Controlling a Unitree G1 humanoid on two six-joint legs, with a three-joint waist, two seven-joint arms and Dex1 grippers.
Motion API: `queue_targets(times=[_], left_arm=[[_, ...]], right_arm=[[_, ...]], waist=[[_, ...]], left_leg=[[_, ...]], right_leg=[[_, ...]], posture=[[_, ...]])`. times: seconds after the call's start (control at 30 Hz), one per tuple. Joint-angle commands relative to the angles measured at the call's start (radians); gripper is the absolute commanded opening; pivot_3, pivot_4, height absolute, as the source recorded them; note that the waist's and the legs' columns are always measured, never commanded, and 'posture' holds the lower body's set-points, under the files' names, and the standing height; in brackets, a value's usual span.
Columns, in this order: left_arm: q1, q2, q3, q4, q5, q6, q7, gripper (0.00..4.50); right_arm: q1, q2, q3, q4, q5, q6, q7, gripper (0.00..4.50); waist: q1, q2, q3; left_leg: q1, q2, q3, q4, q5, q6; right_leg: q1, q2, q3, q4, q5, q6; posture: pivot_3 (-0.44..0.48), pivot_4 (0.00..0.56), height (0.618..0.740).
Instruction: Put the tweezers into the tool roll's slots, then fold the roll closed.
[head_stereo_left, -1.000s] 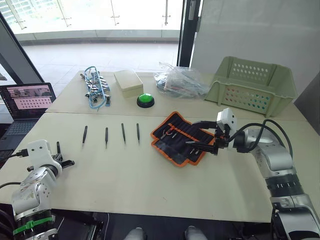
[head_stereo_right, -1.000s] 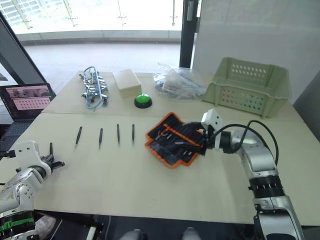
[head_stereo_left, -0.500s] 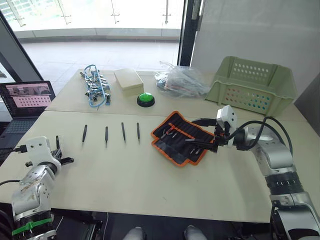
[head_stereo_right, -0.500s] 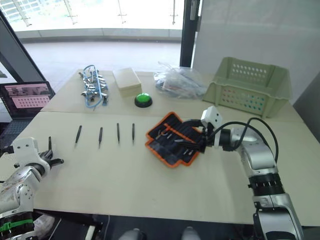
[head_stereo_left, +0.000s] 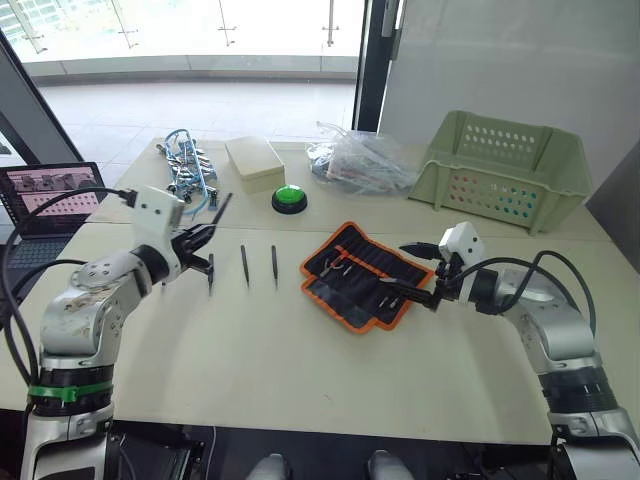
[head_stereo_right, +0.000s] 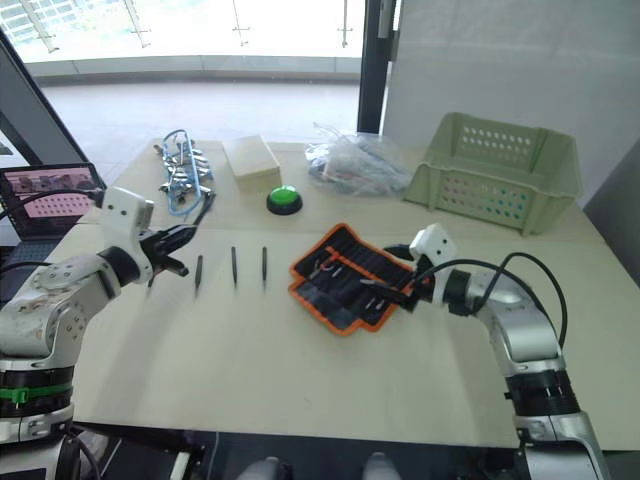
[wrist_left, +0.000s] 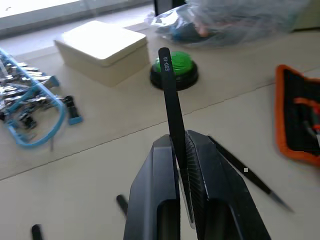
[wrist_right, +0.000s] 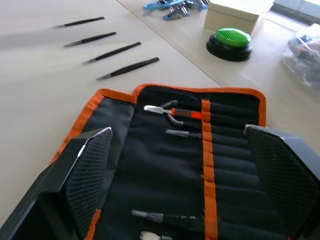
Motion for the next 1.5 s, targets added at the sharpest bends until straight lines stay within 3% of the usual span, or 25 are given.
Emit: queue_targets(times=[0.03,0.17,0.4,0.63,0.87,1.1,1.5], left_arm=[[-0.062,0.014,-0.059,-0.030,-0.028,0.031,-0.078,0.02],[-0.119,-0.006,-0.130,-0.035,-0.036,0.097,-0.098,0.02],[-0.156,-0.089,-0.206,-0.055,-0.028,0.159,-0.066,0.00],[-0.160,-0.135,-0.258,-0.064,-0.012,0.207,-0.025,0.00],[-0.147,-0.176,-0.278,-0.077,-0.013,0.273,0.006,0.00],[-0.139,-0.197,-0.254,-0.063,-0.003,0.269,0.040,0.00],[-0.229,-0.259,-0.399,0.118,0.068,0.223,-0.027,0.00]], right_arm=[[0.039,-0.004,-0.044,-0.048,0.009,-0.007,-0.033,4.50],[0.087,-0.001,-0.068,-0.035,0.016,-0.016,-0.049,4.50],[0.071,0.051,-0.077,0.038,0.004,-0.030,-0.103,2.34],[-0.052,0.125,-0.034,0.270,-0.055,-0.099,-0.122,0.02],[-0.149,0.172,0.007,0.488,-0.112,-0.177,-0.092,0.02],[-0.137,0.171,-0.002,0.655,-0.130,-0.275,-0.031,0.02],[-0.124,0.159,-0.031,0.732,-0.126,-0.326,0.057,0.02]], waist=[[-0.003,0.000,0.000],[-0.004,0.000,0.000],[-0.017,0.000,0.000],[-0.022,0.000,0.000],[-0.021,0.000,0.000],[-0.021,0.000,0.000],[-0.014,0.000,0.000]], left_leg=[[0.000,0.000,0.000,0.000,0.000,0.000],[0.000,0.000,0.000,0.000,0.000,0.000],[0.000,0.000,0.000,0.001,0.000,0.000],[0.001,0.000,0.000,0.001,0.000,0.000],[0.000,0.000,0.000,0.002,0.001,-0.001],[0.001,0.000,0.000,0.002,0.002,-0.002],[0.001,-0.001,0.000,0.007,0.001,-0.002]], right_leg=[[0.000,0.000,0.000,0.000,0.000,0.000],[0.000,0.000,0.000,0.000,0.000,0.000],[0.001,0.000,0.000,0.001,0.000,0.000],[0.001,0.000,0.000,0.001,0.000,0.000],[0.001,0.000,0.000,0.000,0.000,0.000],[0.002,0.000,0.000,0.001,0.000,0.000],[0.004,0.000,0.000,0.001,0.000,0.000]], posture=[[0.000,0.150,0.740],[0.000,0.150,0.740],[0.000,0.150,0.740],[0.000,0.150,0.740],[0.000,0.150,0.740],[0.000,0.150,0.740],[0.000,0.150,0.740]])
